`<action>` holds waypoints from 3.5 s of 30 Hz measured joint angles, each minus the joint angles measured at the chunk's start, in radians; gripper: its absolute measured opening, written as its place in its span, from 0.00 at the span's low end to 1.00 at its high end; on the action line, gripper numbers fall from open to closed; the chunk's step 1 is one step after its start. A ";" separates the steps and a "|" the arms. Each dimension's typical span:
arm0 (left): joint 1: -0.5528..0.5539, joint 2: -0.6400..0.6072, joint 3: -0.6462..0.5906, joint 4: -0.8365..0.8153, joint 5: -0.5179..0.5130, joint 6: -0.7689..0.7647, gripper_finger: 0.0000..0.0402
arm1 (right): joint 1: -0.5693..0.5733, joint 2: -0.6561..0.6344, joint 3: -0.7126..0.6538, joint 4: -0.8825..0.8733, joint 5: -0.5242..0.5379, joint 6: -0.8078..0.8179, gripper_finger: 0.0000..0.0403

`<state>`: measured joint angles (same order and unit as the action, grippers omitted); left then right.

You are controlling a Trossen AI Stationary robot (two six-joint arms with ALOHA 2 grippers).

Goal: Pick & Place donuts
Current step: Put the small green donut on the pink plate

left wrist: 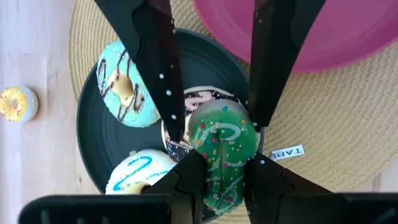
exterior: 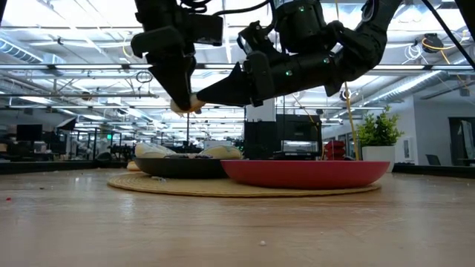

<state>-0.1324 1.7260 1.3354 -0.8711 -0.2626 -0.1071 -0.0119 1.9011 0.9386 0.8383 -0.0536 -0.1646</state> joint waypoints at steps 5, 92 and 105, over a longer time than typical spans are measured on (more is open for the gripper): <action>0.000 0.000 0.000 0.006 0.000 0.019 0.22 | 0.000 0.000 0.000 0.000 -0.001 0.000 0.35; -0.005 -0.374 -0.288 0.518 -0.262 0.072 0.91 | 0.297 -0.425 -0.529 -0.327 0.049 0.285 0.03; -0.005 -0.373 -0.288 0.486 -0.262 0.066 0.91 | 0.297 -0.425 -0.529 -0.317 0.051 0.294 0.45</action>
<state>-0.1379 1.3525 1.0477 -0.3853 -0.5242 -0.0407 0.2852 1.4757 0.4091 0.5217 -0.0025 0.1295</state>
